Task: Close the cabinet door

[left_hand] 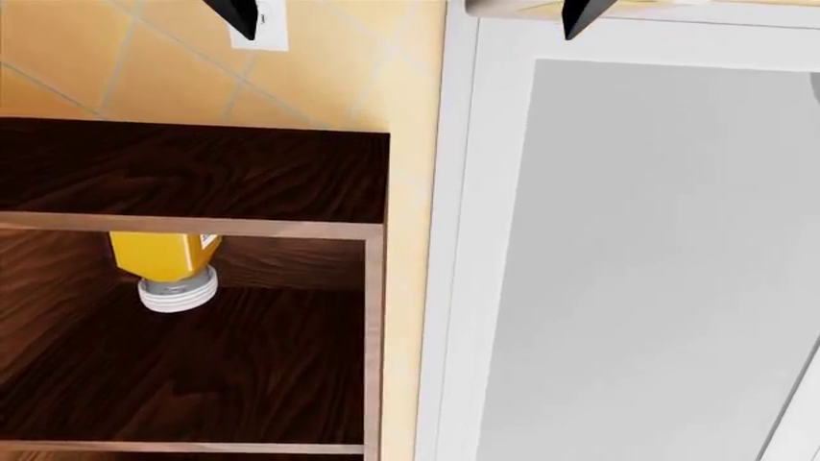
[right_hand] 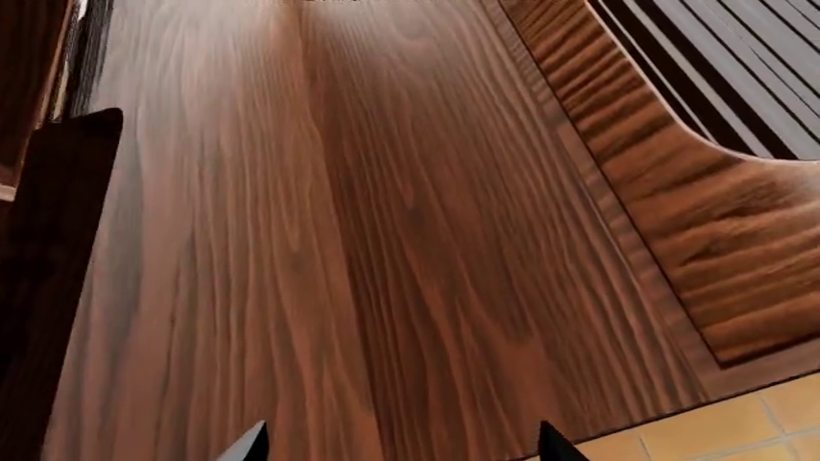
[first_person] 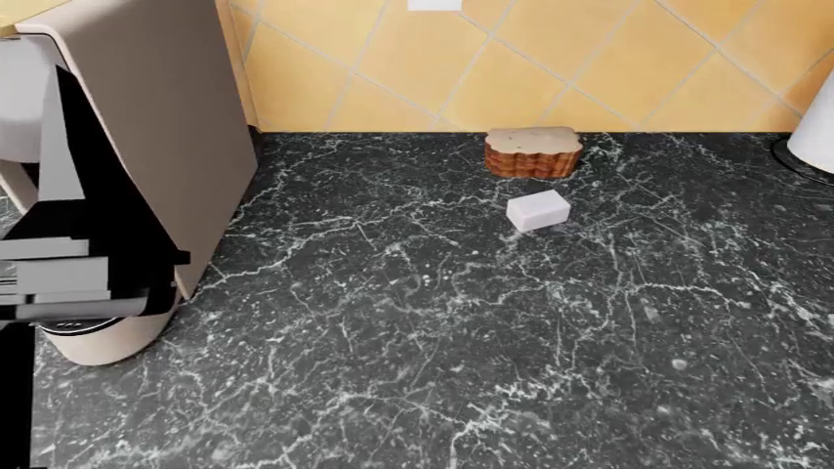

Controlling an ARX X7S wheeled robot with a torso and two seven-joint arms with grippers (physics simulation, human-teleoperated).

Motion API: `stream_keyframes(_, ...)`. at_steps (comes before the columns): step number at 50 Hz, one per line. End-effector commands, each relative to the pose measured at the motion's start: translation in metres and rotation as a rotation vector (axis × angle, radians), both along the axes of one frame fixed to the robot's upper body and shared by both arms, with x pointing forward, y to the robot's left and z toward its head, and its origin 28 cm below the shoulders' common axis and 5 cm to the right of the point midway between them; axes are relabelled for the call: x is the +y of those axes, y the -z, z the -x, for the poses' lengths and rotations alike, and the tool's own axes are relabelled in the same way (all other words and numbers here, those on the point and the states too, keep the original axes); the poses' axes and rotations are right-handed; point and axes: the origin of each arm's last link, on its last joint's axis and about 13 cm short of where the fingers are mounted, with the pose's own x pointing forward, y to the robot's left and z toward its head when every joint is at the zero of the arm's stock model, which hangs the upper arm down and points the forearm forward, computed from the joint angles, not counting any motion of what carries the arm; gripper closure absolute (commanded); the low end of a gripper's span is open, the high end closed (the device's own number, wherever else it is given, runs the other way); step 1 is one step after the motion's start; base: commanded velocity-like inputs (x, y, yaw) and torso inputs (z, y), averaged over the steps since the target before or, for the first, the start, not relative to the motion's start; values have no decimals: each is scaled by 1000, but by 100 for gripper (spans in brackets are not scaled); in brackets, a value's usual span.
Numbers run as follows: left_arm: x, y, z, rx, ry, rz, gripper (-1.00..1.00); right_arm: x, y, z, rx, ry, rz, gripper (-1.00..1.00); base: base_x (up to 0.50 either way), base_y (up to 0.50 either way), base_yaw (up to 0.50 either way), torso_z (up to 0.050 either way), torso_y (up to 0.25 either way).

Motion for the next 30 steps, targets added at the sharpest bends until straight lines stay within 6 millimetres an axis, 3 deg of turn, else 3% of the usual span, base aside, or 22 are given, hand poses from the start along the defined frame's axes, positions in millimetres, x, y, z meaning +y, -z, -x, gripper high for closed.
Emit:
stream_keyframes(1, 0, -1, 0, -1, 2, 4, -100, -6, -15, -4, 1, -4, 13, -100, 0, 0, 0, 0, 0)
stream_keyframes(15, 2, -2, 0, -4, 3, 16, -100, 31, -53, -9, -19, -157, 125, -100, 2, 0, 1, 0, 0)
stream_keyframes(30, 4, -1, 2, -10, 0, 29, -100, 70, -72, -15, -21, -298, 238, -100, 11, 0, 7, 8, 0)
